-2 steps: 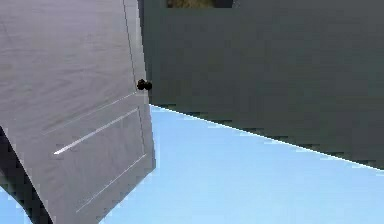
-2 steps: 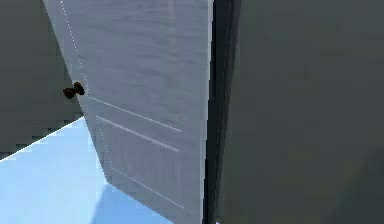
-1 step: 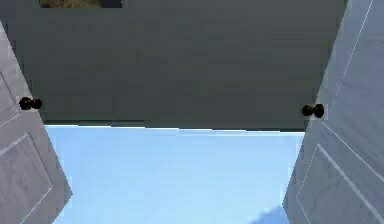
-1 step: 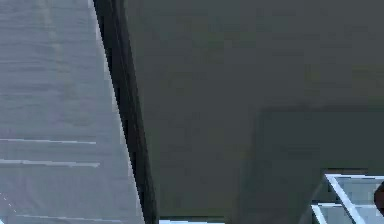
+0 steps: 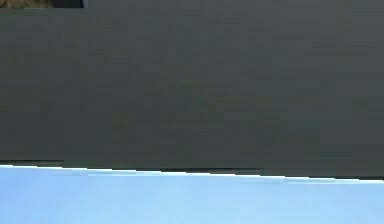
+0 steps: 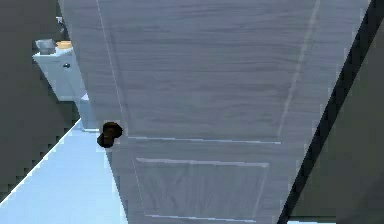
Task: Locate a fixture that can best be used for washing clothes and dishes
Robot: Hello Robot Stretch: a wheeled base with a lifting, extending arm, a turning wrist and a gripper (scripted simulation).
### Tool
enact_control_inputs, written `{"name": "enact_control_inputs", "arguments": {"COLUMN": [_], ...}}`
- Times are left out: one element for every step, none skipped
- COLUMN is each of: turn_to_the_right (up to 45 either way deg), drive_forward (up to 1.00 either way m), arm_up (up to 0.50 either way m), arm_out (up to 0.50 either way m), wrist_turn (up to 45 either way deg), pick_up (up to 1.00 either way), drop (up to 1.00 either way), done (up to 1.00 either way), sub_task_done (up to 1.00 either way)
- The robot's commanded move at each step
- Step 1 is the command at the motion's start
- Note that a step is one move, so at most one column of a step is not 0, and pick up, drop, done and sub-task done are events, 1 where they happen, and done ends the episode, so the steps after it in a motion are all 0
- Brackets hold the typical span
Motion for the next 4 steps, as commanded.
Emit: {"name": "enact_control_inputs", "arguments": {"turn_to_the_right": [12.0, 0.0, 45.0, 30.0], "drive_forward": [0.0, 1.0, 0.0, 0.0], "arm_up": [0.0, 0.0, 0.0, 0.0], "arm_out": [0.0, 0.0, 0.0, 0.0], "wrist_turn": [0.0, 0.0, 0.0, 0.0], "pick_up": [0.0, 0.0, 0.0, 0.0], "drop": [0.0, 0.0, 0.0, 0.0], "done": [0.0, 0.0, 0.0, 0.0], "sub_task_done": [0.0, 0.0, 0.0, 0.0]}}
